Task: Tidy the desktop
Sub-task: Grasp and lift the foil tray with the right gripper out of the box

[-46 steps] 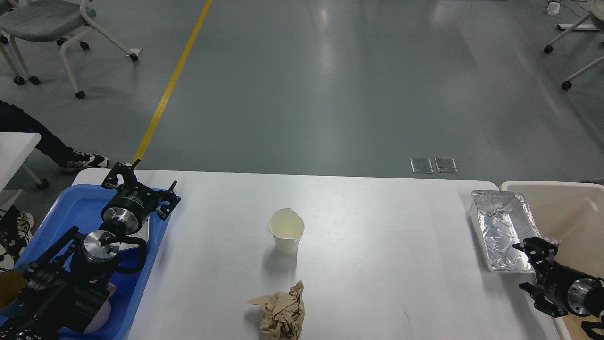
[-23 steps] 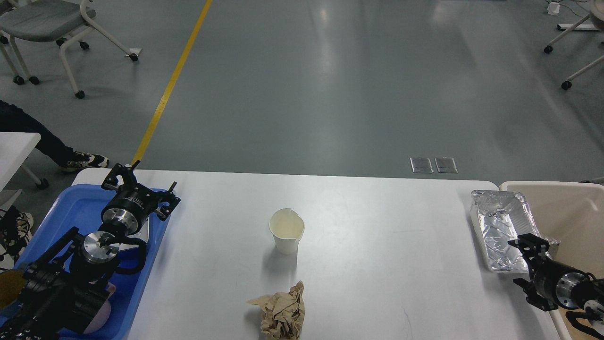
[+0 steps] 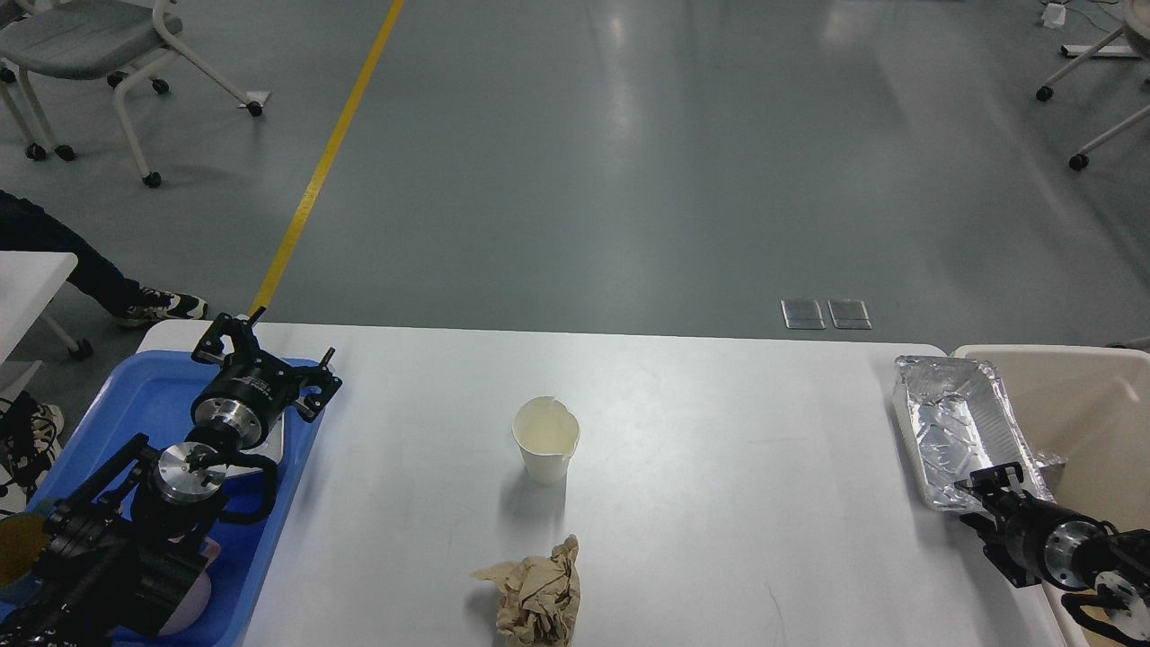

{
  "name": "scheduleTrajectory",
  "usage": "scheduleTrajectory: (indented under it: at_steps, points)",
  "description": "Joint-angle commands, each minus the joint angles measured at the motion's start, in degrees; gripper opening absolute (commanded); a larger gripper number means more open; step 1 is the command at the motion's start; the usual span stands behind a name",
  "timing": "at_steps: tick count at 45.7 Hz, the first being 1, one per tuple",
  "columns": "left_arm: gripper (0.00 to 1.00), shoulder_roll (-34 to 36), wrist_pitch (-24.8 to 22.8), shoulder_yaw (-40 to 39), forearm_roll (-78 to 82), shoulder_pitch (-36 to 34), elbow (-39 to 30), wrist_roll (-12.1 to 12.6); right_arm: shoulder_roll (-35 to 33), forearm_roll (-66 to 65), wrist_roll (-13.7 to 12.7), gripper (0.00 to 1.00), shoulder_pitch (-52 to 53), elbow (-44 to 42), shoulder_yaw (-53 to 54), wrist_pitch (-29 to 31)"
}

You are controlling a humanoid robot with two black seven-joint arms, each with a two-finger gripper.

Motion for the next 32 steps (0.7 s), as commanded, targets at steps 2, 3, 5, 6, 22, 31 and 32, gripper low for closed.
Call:
scheduleTrajectory:
  at_steps: [2, 3, 5, 6, 22, 31, 32]
  points:
    - [0.97, 0.1, -0.1, 0.0, 0.0, 0.14, 0.0, -0.08, 0.04, 0.0, 0.15, 0.0, 0.01, -0.07, -0.02, 0.33]
    - [0.97, 0.1, -0.1, 0.0, 0.0, 0.23, 0.0, 0.0, -0.05, 0.0, 0.33, 0.0, 0.01, -0.07, -0.02, 0.33]
    - [0.97, 0.1, -0.1, 0.0, 0.0, 0.23, 0.0, 0.0, -0.13, 0.0, 0.85, 0.0, 0.01, -0.07, -0.02, 0.33]
    - [0.97, 0.1, -0.1, 0.0, 0.0, 0.23, 0.0, 0.0, -0.13, 0.0, 1.12, 0.0, 0.01, -0.07, -0.02, 0.33]
    - [0.97, 0.1, -0.02, 0.0, 0.0, 0.14, 0.0, 0.0, -0.57, -0.08, 1.74, 0.0, -0.43, 0.81, -0.11, 1.2]
    - [0.97, 0.19, -0.02, 0.0, 0.0, 0.06, 0.0, 0.0, -2.24, -0.7, 2.17, 0.0, 0.36, 3.18, -4.76, 2.44]
    - [0.97, 0.19, -0.02, 0.0, 0.0, 0.06, -0.09, 0.0, -3.11, -0.7, 2.26, 0.0, 0.54, 3.79, -5.38, 2.44]
